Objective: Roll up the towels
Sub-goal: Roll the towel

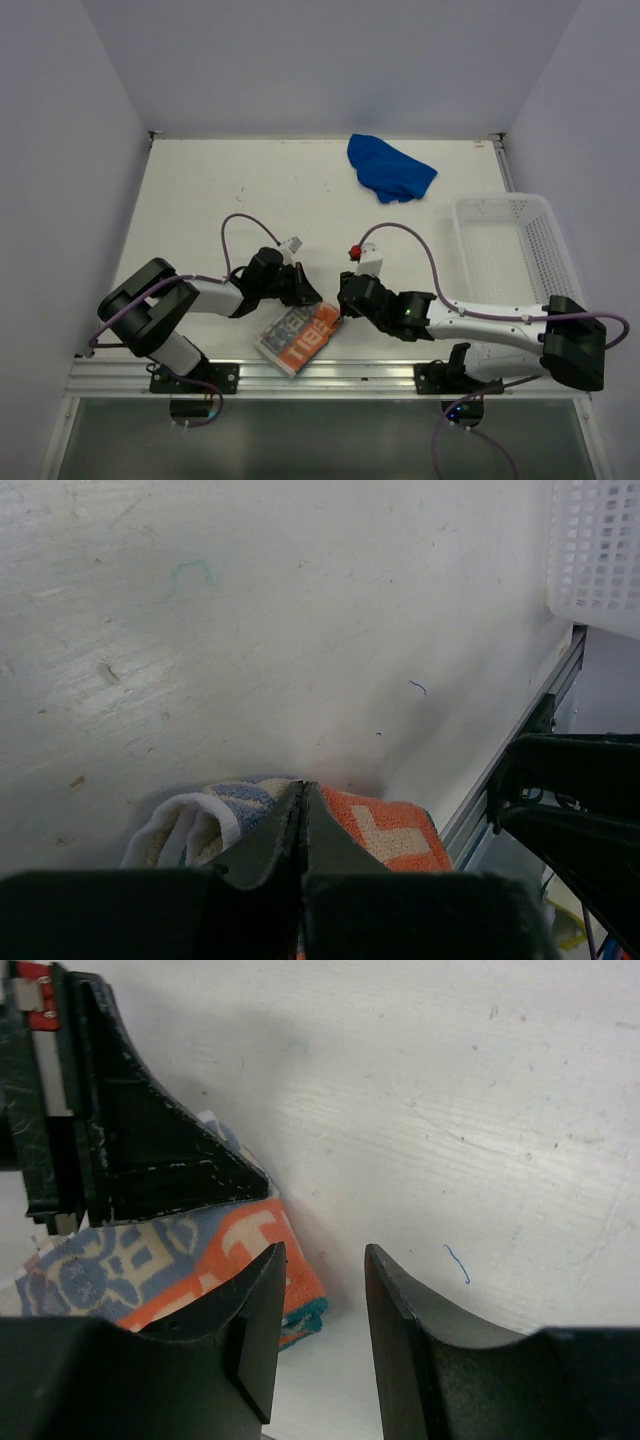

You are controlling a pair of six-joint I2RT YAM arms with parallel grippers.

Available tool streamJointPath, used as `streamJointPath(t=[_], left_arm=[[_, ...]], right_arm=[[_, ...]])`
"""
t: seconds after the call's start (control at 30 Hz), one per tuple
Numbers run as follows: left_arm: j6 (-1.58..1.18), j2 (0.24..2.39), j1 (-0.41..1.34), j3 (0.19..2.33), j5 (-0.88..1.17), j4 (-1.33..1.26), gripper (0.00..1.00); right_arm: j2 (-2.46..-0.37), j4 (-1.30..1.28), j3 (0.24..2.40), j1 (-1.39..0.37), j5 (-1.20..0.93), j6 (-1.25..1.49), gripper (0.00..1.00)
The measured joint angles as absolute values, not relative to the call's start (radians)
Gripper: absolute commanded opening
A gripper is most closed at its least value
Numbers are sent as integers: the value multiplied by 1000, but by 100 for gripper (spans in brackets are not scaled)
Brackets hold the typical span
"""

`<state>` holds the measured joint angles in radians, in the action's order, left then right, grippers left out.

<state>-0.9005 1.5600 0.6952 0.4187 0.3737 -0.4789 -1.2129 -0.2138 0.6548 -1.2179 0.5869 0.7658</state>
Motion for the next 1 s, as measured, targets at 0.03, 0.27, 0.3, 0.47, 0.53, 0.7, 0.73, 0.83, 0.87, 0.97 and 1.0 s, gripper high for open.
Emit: streamJointPath(t=[0.03,0.27,0.3,0.47,0.53,0.7,0.73,0.83,0.87,0.97,1.0], left_arm=[[-901,1560,695,418,373,-480,0],[-903,1560,695,412,372,-493,0],[-903,1560,695,411,371,-493,0],[-905,1559,696,407,370,-501,0],[-906,1557,696,405,366,-501,0],[-910,1538,697,384,344,-508,0],[-916,1532,697,377,335,-509,0],[-933,1514,699,355,309,-521,0],[-937,1507,701,347,299,-525,0],[-955,1491,703,325,273,-538,0],[-960,1486,703,319,265,-542,0]], right_arm=[[-1199,-191,630,-1180,538,786,41],[-1211,-59,530,-1030,245,938,43],[-1227,-33,521,-1017,214,957,43],[-1317,58,475,-992,96,1024,44],[-1335,82,469,-991,72,1039,44],[-1347,123,469,-987,12,1052,45],[-1351,130,469,-987,5,1054,45],[-1366,148,469,-987,-22,1060,45],[-1371,152,471,-987,-28,1062,45],[-1393,170,476,-987,-57,1072,43],[-1399,175,477,-987,-65,1075,42]])
